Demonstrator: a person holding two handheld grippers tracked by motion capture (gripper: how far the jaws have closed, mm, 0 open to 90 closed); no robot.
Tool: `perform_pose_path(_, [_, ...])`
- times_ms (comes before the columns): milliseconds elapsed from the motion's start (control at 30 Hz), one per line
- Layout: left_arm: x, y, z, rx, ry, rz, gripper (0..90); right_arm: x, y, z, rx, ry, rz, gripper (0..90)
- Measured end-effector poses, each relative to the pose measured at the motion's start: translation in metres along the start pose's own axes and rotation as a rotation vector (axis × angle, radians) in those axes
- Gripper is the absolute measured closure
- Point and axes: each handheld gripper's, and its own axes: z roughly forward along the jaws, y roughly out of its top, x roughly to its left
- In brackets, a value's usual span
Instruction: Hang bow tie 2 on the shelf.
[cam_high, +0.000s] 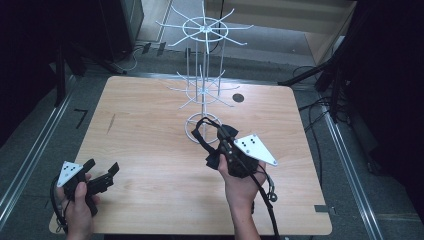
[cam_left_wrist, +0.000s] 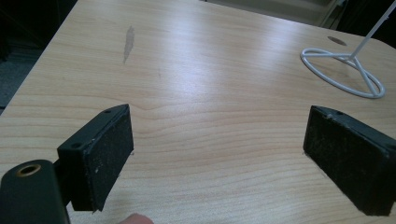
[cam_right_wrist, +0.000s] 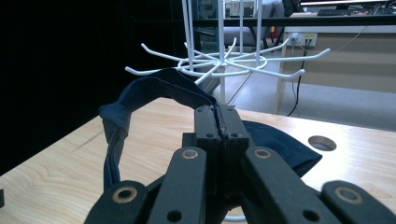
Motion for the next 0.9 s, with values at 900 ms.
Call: perform_pose_path(900, [0.0, 0.0, 0.0, 0.001, 0.0, 0.0, 9.4, -0.007, 0.009, 0.025, 0.013, -0.01, 0.016, 90.0])
